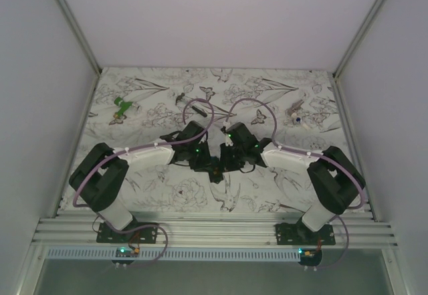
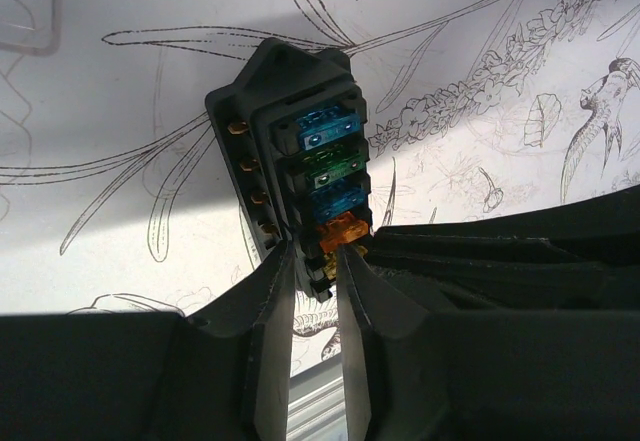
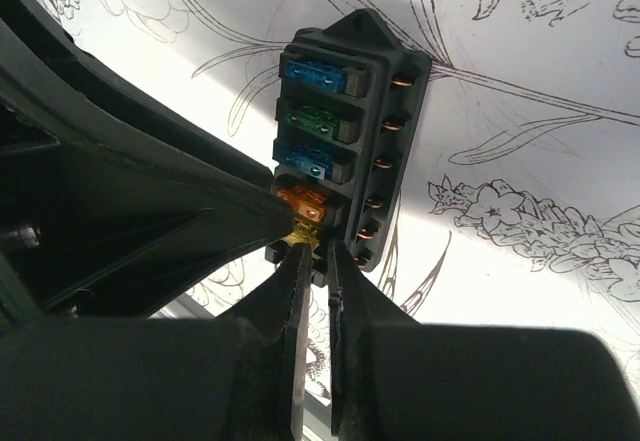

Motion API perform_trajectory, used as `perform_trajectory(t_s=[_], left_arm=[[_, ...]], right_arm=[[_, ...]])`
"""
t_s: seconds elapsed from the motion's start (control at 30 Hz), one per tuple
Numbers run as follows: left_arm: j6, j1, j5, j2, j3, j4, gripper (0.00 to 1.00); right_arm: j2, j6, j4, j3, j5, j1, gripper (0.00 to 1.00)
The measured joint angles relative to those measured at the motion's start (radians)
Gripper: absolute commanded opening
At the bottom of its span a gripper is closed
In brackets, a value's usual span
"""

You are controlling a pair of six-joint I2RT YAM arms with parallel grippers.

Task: Snap on the fuse box
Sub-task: Install the fuse at the fuse box base.

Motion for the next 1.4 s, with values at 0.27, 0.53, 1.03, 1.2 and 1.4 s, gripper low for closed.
perform_trajectory(t_s=[0.27,0.53,1.03,1.2,1.4], left_arm=[[0.0,0.002,0.008,0.02,0.017,-0.014,0.19],[0.0,0.0,0.012,0.043,0.039,-0.038,0.15],[-0.006,-0.009,-0.012,0.035,0.043,-0.046,0.18],[0.017,-0.018,-0.038,0.025,0.052,-0.057,0.27],[0.06,-0.02,-0.047,0.026,0.061,-0.056,0.36]], right_arm=[[0.039,0.004,-0.014,0.025,-0.051,-0.022,0.01],[0.076,0.012,-0.062,0.066,-0.074,-0.032,0.0],[0.073,-0.002,-0.114,0.098,-0.014,-0.002,0.05],[0.018,-0.025,-0.068,0.056,0.069,0.037,0.15],[-0.019,-0.038,-0.045,0.029,0.129,0.063,0.31]])
